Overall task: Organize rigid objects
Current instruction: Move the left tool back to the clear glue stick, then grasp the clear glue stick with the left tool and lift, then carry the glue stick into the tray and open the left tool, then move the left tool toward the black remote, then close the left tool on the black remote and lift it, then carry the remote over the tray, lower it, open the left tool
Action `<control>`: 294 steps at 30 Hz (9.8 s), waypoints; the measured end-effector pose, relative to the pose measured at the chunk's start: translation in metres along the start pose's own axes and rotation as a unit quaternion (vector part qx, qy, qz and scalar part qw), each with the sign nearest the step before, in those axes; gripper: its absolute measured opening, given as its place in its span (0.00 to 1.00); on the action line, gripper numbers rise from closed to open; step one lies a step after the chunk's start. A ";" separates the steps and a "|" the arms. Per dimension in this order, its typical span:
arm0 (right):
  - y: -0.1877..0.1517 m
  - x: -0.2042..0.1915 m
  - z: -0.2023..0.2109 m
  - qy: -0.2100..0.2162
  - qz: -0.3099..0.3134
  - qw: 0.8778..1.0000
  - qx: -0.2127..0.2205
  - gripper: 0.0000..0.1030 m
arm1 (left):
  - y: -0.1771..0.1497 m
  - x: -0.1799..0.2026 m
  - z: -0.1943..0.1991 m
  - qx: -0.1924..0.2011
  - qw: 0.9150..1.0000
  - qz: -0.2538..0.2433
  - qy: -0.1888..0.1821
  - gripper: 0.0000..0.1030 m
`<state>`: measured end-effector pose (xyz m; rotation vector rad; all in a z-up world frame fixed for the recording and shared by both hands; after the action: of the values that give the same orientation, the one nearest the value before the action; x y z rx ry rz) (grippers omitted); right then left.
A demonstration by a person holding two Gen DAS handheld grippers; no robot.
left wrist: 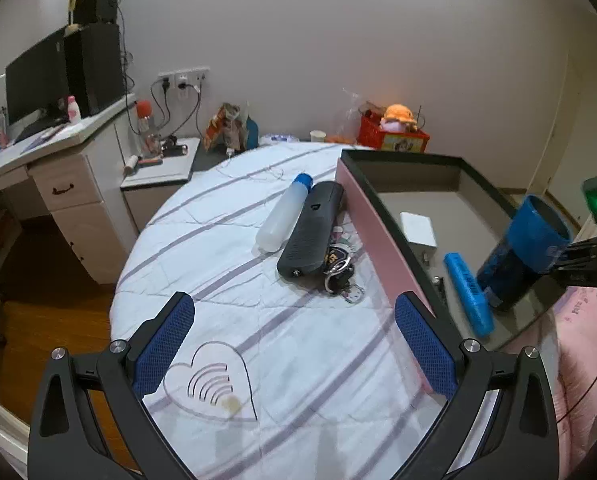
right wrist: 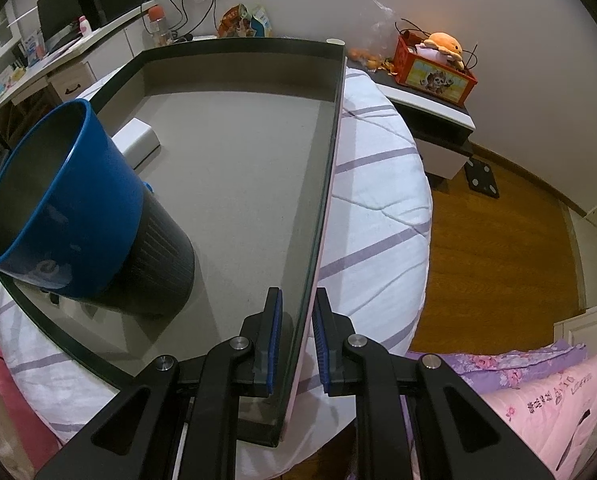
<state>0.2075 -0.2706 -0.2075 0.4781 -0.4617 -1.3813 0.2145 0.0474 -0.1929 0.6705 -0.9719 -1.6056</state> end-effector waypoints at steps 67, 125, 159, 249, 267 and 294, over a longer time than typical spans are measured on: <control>-0.001 -0.004 0.006 0.009 0.017 1.000 0.014 0.16 | -0.005 -0.027 -0.067 -0.096 0.993 -0.072 -0.023 0.25; 0.002 0.004 0.002 0.032 -0.005 0.999 0.008 0.16 | 0.039 0.094 0.011 0.000 0.992 -0.085 -0.095 0.93; -0.003 -0.001 0.006 0.010 0.002 1.000 0.006 0.16 | 0.000 0.003 0.016 -0.024 0.999 -0.013 -0.026 0.97; 0.006 -0.003 0.008 0.001 0.028 0.999 0.028 0.17 | -0.038 -0.039 -0.066 -0.115 0.993 -0.008 -0.037 0.52; 0.006 -0.002 0.011 0.005 0.026 0.999 0.028 0.18 | -0.031 -0.033 -0.065 -0.092 0.996 0.001 -0.018 0.42; 0.005 0.002 0.013 0.022 0.019 0.999 0.035 0.18 | 0.044 0.083 -0.032 -0.020 0.991 -0.045 -0.128 0.42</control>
<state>0.2044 -0.2723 -0.1938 0.5528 -0.4820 -1.3191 0.2425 -0.0444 -0.1657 0.4929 -1.1044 -1.8172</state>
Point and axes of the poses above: each gripper's, at about its wrist camera, not at the fingertips, and z roughly against the way its jaws point, x to its right, y to its top, the point moved 5 cm from there along -z, roughly the way its jaws point, and after that the axes turned 11 degrees about x, right-handed, at the moved point
